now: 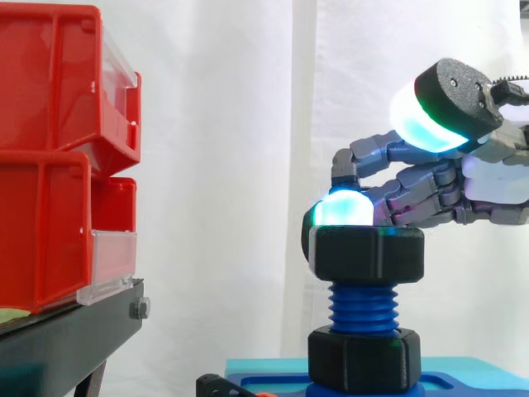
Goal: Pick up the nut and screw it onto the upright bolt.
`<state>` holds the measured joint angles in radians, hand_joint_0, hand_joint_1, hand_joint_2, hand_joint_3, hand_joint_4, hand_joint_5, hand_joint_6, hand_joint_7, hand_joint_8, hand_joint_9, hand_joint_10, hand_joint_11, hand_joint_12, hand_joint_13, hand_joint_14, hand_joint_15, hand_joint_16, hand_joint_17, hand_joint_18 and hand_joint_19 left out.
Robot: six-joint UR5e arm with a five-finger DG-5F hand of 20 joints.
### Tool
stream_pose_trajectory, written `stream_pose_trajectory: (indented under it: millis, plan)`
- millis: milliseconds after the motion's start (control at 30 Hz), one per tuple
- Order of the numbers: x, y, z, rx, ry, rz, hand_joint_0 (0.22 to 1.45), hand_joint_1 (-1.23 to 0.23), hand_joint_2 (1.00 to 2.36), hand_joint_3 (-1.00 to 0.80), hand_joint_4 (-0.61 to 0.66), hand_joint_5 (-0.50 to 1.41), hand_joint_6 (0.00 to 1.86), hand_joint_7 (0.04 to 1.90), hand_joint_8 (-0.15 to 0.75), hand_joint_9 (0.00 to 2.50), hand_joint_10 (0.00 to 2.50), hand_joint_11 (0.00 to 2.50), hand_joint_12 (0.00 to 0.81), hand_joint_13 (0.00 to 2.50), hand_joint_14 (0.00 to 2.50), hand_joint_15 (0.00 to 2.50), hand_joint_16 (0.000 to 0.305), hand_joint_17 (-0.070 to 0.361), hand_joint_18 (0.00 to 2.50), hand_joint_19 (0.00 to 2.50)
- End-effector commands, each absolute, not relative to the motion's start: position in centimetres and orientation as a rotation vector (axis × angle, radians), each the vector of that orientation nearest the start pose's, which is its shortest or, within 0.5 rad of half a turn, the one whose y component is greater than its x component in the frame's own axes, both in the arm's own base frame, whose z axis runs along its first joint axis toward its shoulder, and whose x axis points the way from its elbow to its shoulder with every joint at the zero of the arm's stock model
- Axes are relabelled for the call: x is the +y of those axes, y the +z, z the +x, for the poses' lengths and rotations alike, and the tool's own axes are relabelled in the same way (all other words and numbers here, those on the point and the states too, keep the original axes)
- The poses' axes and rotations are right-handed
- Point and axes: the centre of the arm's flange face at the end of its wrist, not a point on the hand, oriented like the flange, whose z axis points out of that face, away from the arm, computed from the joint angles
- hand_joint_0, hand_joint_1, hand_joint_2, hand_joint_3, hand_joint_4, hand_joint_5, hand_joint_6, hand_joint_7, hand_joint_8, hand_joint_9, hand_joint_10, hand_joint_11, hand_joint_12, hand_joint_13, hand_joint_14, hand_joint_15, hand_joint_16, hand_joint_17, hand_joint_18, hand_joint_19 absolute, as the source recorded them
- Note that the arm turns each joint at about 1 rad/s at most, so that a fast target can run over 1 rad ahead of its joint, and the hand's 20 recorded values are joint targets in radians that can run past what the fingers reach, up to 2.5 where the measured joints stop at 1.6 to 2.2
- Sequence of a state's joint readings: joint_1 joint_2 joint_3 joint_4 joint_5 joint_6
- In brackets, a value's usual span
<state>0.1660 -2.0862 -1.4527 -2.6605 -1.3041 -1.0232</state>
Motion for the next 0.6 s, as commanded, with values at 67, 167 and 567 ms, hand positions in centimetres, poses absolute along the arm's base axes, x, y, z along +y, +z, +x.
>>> stream_pose_trajectory:
  millis: [67, 167, 567]
  plan:
    - [-5.8, 28.9, 69.1, 1.419, 0.372, 0.490, 0.49, -0.28, 1.00, -0.50, 0.25, -0.07, 0.59, 1.20, 0.281, 0.52, 0.00, 0.00, 0.259, 0.45, 0.00, 0.00, 0.021, 0.047, 0.10, 0.00]
    - [-6.4, 28.9, 69.1, 1.422, 0.366, 0.481, 0.50, -0.29, 1.00, -0.50, 0.23, -0.04, 0.61, 1.16, 0.281, 0.58, 0.00, 0.00, 0.250, 0.48, 0.00, 0.00, 0.019, 0.043, 0.14, 0.00]
    - [-7.1, 29.0, 69.0, 1.418, 0.361, 0.481, 0.52, -0.34, 1.00, -0.50, 0.08, 0.04, 0.58, 1.26, 0.211, 1.02, 0.00, 0.00, 0.178, 0.76, 0.00, 0.00, 0.008, 0.018, 0.44, 0.00]
